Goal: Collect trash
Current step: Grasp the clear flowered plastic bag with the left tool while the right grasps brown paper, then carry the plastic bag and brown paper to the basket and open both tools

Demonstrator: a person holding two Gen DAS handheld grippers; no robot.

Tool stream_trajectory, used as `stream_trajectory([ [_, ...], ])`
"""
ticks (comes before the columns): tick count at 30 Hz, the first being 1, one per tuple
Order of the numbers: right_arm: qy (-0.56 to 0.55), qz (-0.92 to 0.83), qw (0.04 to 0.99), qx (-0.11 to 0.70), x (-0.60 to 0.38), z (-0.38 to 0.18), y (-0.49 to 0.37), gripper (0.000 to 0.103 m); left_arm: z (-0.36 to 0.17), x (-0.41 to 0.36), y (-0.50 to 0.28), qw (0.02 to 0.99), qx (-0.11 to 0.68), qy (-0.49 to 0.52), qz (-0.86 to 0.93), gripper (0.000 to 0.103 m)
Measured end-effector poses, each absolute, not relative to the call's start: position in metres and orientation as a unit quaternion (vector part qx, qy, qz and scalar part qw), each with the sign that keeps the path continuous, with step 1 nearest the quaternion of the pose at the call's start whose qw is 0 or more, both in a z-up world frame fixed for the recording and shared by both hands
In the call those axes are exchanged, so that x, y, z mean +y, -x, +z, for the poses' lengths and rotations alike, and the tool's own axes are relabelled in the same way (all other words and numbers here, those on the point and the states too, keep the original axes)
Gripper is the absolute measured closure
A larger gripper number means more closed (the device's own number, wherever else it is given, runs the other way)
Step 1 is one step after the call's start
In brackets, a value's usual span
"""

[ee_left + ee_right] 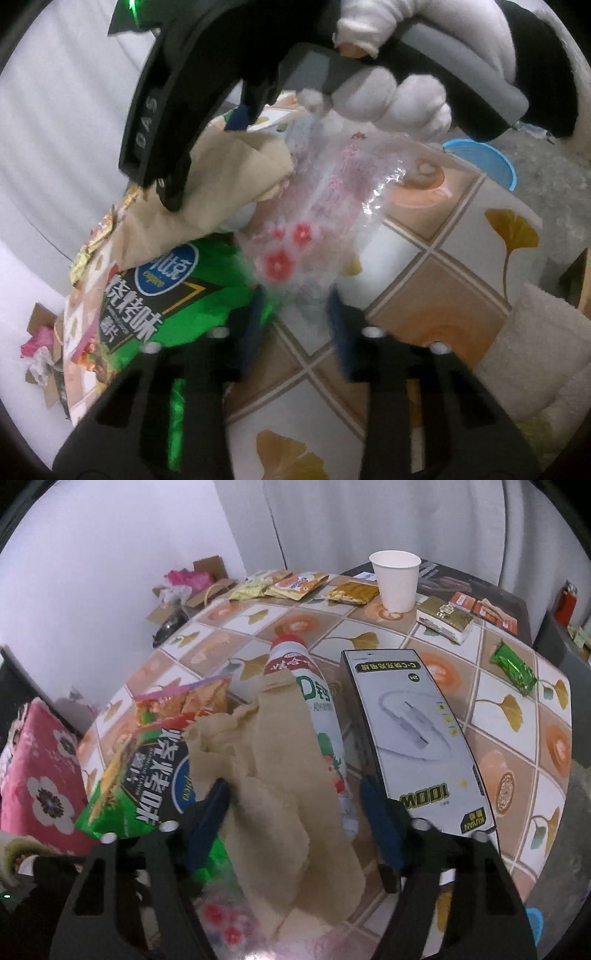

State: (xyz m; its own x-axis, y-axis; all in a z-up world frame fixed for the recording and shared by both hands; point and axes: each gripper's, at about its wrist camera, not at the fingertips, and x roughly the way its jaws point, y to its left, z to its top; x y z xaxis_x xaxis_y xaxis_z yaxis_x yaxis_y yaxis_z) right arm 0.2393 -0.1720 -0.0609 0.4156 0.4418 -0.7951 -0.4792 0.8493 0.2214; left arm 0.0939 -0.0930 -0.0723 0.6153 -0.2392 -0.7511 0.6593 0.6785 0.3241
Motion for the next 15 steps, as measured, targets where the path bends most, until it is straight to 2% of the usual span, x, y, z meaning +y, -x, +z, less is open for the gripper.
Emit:
stream_trajectory([
  [1,0.015,0.274,0.841,0.467,-0.174,-0.061,-0.239,0.045,-0.072,-0.093,-0.093,0.847,0.349,-0.298,-0.268,0.075],
  [2,0.011,0.272,0.841,0.468,-0.175,-0.061,-0.239,0.051,-0.073,-0.093,-0.093,0.846,0.348,-0.299,-0.270,0.080],
  [3,0.002,0.271,0.840,0.469,-0.178,-0.061,-0.239,0.051,-0.074,-0.092,-0.093,0.845,0.349,-0.300,-0.273,0.087],
  [4,-0.006,0.271,0.840,0.469,-0.180,-0.061,-0.239,0.053,-0.074,-0.093,-0.092,0.844,0.349,-0.301,-0.274,0.088],
  [7,-0.028,0.271,0.842,0.466,-0.185,-0.056,-0.237,0.065,-0.073,-0.092,-0.087,0.844,0.344,-0.304,-0.277,0.090],
  [9,-0.042,0.274,0.841,0.464,-0.189,-0.052,-0.236,0.082,-0.073,-0.093,-0.088,0.845,0.341,-0.303,-0.278,0.091],
  [11,-0.054,0.276,0.840,0.465,-0.191,-0.050,-0.236,0.092,-0.070,-0.090,-0.086,0.848,0.336,-0.301,-0.277,0.097],
  [15,-0.068,0.279,0.845,0.451,-0.196,-0.041,-0.228,0.096,-0.062,-0.089,-0.084,0.857,0.327,-0.290,-0.274,0.099],
])
